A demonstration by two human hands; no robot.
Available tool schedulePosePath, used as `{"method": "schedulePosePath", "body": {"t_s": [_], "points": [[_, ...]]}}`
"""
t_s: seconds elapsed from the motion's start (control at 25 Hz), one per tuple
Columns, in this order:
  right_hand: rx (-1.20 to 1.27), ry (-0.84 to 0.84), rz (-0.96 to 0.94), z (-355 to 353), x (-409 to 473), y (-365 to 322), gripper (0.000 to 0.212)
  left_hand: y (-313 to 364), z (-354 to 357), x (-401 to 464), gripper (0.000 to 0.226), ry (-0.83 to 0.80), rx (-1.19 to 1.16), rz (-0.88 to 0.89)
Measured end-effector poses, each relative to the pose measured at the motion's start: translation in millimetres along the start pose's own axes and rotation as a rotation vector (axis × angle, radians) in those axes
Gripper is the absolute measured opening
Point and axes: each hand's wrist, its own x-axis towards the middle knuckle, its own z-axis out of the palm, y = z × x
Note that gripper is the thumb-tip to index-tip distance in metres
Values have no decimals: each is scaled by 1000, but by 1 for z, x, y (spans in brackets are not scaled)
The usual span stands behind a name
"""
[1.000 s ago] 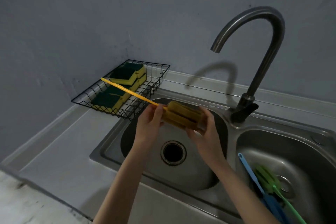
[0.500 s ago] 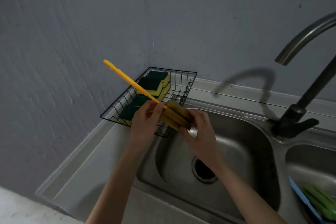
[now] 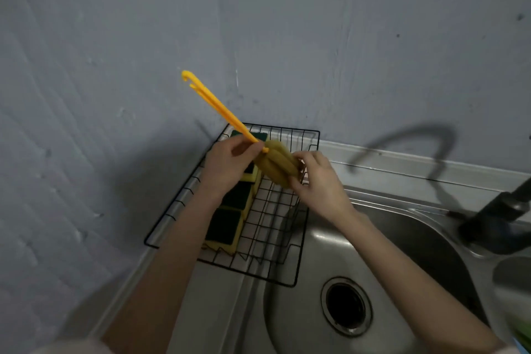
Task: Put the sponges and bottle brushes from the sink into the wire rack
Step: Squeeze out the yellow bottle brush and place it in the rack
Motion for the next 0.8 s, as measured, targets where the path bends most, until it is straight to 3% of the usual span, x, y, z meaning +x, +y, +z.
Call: {"method": "schedulePosePath", "body": {"t_s": [0.32, 0.6, 0.8], "points": [[-246, -202, 23, 11, 76, 24, 55, -33, 35, 93, 24, -33, 105, -10], [-505, -362, 81, 30, 115, 48, 43, -64, 39, 127, 7, -77, -27, -134], [-644, -392, 67, 51, 119, 57, 38, -76, 45, 125, 14, -30, -132, -222]]}}
